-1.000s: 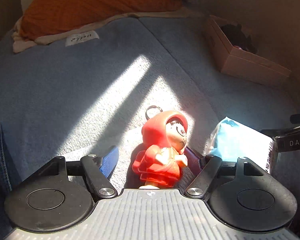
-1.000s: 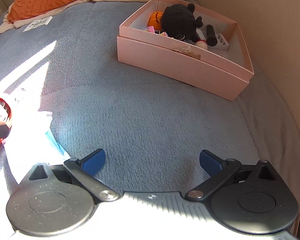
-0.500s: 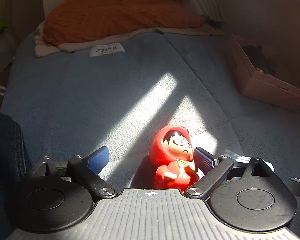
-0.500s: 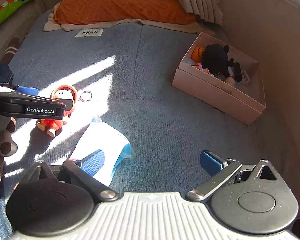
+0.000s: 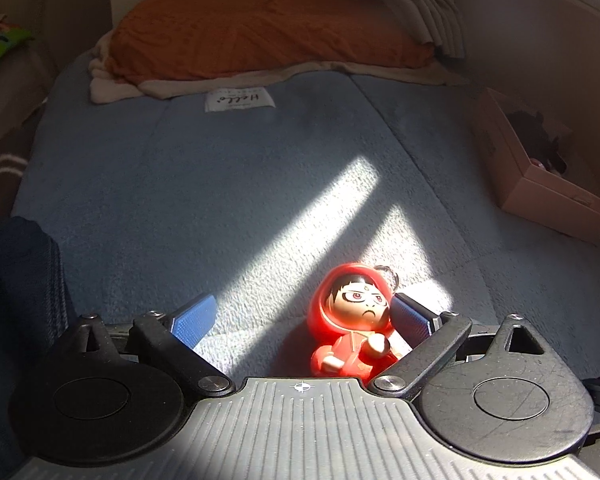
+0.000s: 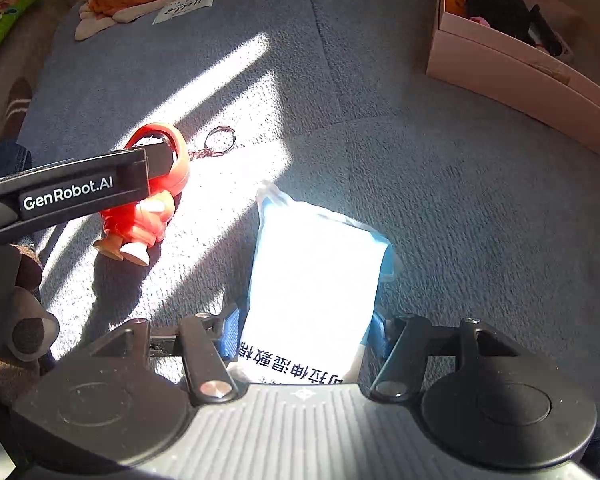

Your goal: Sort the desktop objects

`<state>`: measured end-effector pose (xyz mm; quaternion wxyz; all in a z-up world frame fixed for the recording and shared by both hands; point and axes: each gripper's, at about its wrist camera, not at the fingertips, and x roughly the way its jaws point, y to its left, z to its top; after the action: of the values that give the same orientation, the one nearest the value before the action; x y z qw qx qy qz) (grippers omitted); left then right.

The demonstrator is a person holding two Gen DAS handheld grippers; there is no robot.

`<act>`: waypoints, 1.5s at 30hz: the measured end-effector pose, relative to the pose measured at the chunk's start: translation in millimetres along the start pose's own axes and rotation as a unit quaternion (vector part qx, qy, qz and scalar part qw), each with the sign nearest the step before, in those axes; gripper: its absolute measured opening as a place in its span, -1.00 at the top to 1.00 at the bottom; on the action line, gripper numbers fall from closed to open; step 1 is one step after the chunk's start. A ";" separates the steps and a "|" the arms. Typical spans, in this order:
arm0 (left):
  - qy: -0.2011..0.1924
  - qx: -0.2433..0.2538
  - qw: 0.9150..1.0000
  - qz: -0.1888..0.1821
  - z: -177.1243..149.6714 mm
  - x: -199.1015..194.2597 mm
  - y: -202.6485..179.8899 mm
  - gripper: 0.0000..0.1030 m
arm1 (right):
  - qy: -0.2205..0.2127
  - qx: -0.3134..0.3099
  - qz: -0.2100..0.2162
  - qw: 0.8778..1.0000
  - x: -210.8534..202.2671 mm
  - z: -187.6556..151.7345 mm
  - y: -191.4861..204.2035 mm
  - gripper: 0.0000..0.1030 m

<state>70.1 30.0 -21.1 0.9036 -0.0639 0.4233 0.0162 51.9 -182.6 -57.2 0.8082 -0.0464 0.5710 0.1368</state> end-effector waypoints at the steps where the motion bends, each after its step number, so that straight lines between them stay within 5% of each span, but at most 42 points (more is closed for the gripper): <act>1: 0.001 0.002 1.000 -0.001 -0.2 0.0 -0.7 -0.89 | -0.003 -0.004 -0.001 1.000 -1.7 -1.6 -1.9 -0.13; 9: -0.002 0.002 1.000 0.000 -0.2 -0.5 0.0 -0.90 | -0.021 -0.015 -0.031 0.999 -17.5 -14.1 -23.3 -0.11; 13: -0.023 -0.037 0.999 0.009 3.7 -9.0 18.9 -0.90 | -0.058 -0.017 -0.084 0.995 -29.8 -11.5 -51.6 -0.11; 16: -0.043 -0.053 0.997 -0.024 3.7 -20.3 28.7 -0.93 | -0.072 -0.002 -0.126 0.989 -25.3 -8.4 -78.1 -0.11; 20: -0.026 0.024 0.996 -0.081 -7.1 -19.9 -0.5 -0.94 | -0.073 0.041 -0.122 0.989 -14.3 -4.2 -99.2 -0.12; 24: -0.017 0.111 0.993 -0.040 -19.1 -4.8 -36.4 -0.93 | -0.091 0.012 -0.137 0.986 -13.6 -7.3 -89.9 -0.13; 34: 0.017 0.097 0.995 -0.011 -19.0 16.3 -31.8 -0.19 | -0.103 -0.012 -0.154 0.983 -6.1 -9.5 -81.0 -0.13; 37: 0.013 0.103 0.995 -0.009 -19.7 15.1 -34.5 -0.18 | -0.109 -0.028 -0.165 0.980 -3.9 -11.4 -77.0 -0.13; 42: 0.007 0.127 0.992 0.003 -25.7 7.7 -42.5 -0.11 | -0.082 0.011 -0.130 0.988 -16.0 -6.6 -87.2 -0.10; 45: 0.006 0.146 0.989 -0.003 -30.4 -6.6 -50.6 -0.11 | -0.051 0.058 -0.040 0.996 -38.4 -6.7 -102.6 -0.09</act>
<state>46.9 -23.9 -30.2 0.9005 0.0678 0.4267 -0.0491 62.0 -289.0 -32.0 0.8424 -0.0157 0.5336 0.0732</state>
